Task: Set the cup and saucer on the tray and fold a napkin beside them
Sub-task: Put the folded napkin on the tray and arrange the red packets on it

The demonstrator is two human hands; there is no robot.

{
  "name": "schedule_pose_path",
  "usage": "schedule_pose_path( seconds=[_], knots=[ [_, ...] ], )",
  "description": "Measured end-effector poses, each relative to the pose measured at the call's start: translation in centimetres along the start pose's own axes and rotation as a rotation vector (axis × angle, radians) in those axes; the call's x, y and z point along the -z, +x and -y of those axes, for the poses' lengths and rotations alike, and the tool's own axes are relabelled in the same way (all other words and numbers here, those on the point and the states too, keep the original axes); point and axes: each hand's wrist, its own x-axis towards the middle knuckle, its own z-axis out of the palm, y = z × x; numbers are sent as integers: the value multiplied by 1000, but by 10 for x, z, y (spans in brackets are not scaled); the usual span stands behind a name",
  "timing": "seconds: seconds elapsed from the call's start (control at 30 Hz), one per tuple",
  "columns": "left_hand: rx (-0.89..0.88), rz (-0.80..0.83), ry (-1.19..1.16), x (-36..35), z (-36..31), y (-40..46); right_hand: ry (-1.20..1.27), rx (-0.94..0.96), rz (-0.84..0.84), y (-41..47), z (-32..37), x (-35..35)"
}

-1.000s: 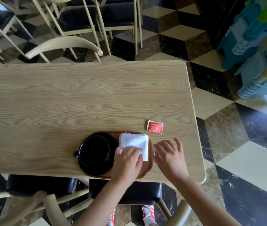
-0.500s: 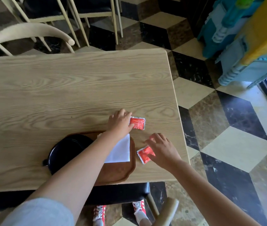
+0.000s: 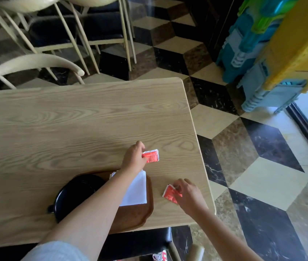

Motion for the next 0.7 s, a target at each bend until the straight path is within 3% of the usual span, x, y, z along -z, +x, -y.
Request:
schedule_pose_path(
  seconds=[0.17,0.37,0.43,0.57,0.7],
  knots=[
    [63,19,-190,30,-5,-14,179,-126,41,4,15,30],
    [152,28,-664,75,-14,-74,449,46,-98,0,79,95],
    [149,9,-777,94,-19,-99,525,135,-69,-10,106,111],
    [146,-51,-887,125,-23,-139,397,280,67,-27,155,111],
    [107,-70,-920,150,-24,-171,337,339,56,-39,190,97]
  ],
)
